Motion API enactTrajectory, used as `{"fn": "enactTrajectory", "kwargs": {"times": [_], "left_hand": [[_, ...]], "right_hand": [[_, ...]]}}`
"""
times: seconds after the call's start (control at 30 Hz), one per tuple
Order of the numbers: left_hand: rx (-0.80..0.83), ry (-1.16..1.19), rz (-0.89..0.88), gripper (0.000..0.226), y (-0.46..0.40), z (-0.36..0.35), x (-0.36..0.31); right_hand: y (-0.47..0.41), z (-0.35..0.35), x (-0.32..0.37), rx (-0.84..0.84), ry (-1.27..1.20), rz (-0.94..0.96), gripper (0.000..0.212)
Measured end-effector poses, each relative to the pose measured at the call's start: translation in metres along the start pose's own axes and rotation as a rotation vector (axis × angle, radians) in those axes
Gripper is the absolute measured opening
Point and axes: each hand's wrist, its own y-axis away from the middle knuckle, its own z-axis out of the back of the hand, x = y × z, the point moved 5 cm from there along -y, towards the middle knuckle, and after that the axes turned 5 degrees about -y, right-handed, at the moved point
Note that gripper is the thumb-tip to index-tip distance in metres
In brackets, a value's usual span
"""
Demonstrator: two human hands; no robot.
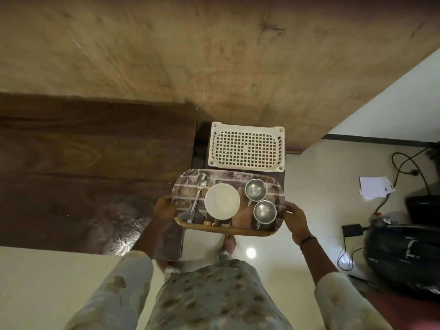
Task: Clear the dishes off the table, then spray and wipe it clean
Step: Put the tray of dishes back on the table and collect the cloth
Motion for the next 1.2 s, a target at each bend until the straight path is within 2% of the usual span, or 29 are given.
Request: {"fn": "enactTrajectory", "kwargs": {"times": [0.13,0.33,0.43,0.63,0.83,1.0,1.2], "left_hand": [[-0.048,0.224,-0.040,0.019,0.008,0.060,0.017],[-0.080,0.544,-0.080,0.020,0.027,0.169,0.040],[-0.104,0.652,-0.090,0.023,0.032,0.226,0.059],[-0.137,0.804,-0.101,0.029,0.028,0.349,0.108],[-0.218,0.964,-0.084,0.033,0.022,0.447,0.154],[-0.323,1.071,-0.060,0.034,0.008,0.505,0.185],[-0.392,1.081,0.051,0.032,-0.045,0.555,0.238]], "right_hand": [[0.044,-0.030,0.038,0.083,-0.091,0.091,0.021],[0.110,-0.106,0.088,0.094,-0.125,0.162,0.023],[0.143,-0.151,0.104,0.107,-0.153,0.174,0.016],[0.196,-0.261,0.124,0.207,-0.181,0.189,0.007],[0.232,-0.359,0.142,0.317,-0.175,0.184,0.019],[0.251,-0.429,0.149,0.384,-0.178,0.153,0.026],[0.264,-0.505,0.143,0.431,-0.159,0.115,0.028]]}}
